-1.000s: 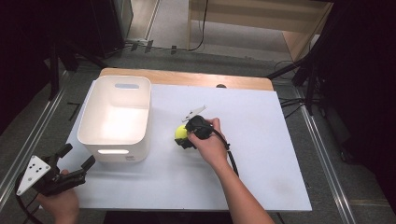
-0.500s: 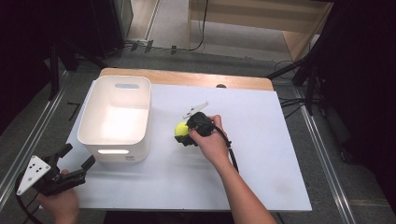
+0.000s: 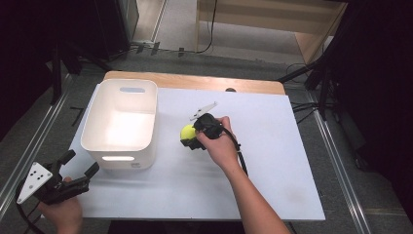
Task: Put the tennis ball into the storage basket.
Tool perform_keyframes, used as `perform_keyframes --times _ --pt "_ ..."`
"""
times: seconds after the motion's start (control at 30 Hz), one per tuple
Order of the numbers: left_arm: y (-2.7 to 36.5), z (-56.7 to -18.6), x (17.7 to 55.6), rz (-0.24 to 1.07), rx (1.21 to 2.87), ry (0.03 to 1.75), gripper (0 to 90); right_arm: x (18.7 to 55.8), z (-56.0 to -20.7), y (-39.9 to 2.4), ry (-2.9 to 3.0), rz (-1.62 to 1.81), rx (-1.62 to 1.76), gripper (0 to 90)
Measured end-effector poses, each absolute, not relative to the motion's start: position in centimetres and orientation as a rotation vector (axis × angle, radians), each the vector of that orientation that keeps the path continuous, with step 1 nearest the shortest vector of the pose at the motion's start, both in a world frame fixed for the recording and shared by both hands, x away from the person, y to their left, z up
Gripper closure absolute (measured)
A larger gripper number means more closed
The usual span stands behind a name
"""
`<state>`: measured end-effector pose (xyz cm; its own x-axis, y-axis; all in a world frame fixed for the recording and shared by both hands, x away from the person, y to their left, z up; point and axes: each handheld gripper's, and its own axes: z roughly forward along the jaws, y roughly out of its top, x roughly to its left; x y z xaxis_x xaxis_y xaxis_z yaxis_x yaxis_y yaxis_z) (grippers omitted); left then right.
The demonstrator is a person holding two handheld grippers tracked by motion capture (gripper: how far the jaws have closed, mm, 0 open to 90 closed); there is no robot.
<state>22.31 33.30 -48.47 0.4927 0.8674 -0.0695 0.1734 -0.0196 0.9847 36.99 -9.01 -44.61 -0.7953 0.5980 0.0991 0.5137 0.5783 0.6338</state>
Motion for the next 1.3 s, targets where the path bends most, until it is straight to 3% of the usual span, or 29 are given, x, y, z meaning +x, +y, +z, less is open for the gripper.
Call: perform_keyframes --times 1.3 --pt "33.3 -48.5 22.4 0.709 1.519 0.948 7.9 37.5 -41.2 -8.3 2.694 1.096 0.848 23.4"
